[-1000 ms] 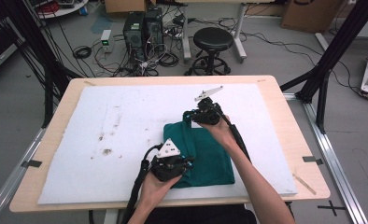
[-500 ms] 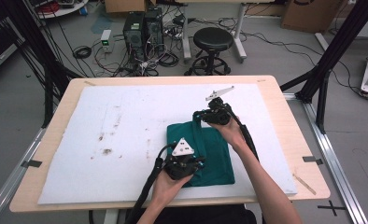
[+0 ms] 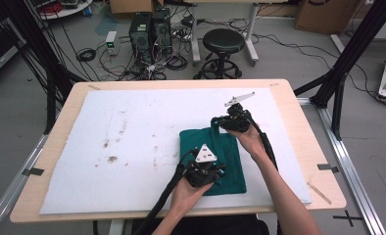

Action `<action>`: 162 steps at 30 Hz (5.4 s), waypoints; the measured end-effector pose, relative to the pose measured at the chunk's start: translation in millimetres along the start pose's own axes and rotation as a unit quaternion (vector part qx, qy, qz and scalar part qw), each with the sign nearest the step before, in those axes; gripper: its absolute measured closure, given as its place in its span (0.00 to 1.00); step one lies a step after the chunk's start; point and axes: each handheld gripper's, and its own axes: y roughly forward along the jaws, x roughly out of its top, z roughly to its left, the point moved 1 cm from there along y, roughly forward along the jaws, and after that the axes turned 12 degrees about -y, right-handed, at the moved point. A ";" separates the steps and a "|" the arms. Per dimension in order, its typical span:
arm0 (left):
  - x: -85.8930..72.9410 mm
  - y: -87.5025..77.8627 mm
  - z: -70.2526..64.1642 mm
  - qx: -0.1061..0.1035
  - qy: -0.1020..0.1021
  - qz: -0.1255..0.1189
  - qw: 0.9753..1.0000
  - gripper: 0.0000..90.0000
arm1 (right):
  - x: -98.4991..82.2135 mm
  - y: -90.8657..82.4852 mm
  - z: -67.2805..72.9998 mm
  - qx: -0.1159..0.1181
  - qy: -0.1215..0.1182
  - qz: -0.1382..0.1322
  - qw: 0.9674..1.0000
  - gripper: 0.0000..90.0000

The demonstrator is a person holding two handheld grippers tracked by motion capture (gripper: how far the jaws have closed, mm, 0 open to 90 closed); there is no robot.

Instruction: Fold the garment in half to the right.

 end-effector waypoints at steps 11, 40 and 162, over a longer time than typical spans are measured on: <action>7.8 24.3 -10.2 -0.008 0.010 0.017 1.000 0.94 | -19.9 -10.9 -11.4 -0.015 0.025 0.000 1.000 0.96; 17.2 -4.6 11.4 -0.015 0.016 -0.004 1.000 0.63 | -31.5 -30.1 -4.1 -0.048 0.070 -0.030 0.996 0.61; -36.8 -121.0 93.1 0.066 0.027 -0.045 0.996 0.31 | -111.9 -103.6 77.7 -0.141 0.117 -0.115 0.976 0.24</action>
